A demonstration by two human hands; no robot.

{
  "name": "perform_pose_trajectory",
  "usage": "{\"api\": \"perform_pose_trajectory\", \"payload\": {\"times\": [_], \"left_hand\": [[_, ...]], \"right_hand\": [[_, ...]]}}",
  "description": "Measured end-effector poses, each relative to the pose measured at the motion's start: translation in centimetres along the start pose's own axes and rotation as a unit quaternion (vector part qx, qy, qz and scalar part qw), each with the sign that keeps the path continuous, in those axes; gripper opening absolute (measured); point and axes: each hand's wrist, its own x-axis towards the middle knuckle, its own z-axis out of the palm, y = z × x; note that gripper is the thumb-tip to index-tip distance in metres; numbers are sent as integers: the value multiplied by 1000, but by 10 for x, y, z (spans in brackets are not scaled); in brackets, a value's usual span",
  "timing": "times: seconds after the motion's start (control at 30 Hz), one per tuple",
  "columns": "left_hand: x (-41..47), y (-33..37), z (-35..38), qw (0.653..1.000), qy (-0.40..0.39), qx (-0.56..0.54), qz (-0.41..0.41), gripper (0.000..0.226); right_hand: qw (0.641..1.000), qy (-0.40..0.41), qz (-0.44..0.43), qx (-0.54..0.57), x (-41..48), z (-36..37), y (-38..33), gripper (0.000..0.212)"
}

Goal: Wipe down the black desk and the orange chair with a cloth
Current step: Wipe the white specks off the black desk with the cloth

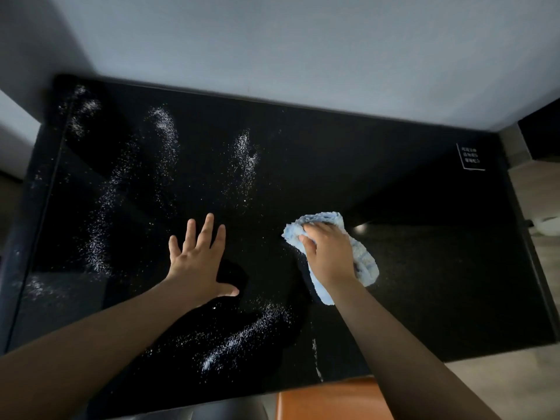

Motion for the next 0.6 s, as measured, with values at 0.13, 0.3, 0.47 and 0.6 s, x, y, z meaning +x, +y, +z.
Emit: {"api": "perform_pose_trajectory", "payload": {"times": [0.13,0.3,0.47,0.6], "left_hand": [[-13,-5,13,999,-11,46,-13,134],[-13,-9,16,999,-15,42,-18,134],[-12,-7,14,999,-15,46,-21,135],[-11,-7,14,999,-13,47,-20,136]], "right_hand": [[1000,-5,9,6,-21,4,-1,32],[1000,0,19,15,-45,10,-1,32],[999,2,40,19,-70,15,-2,31],[998,2,51,28,-93,20,-2,30]]}}
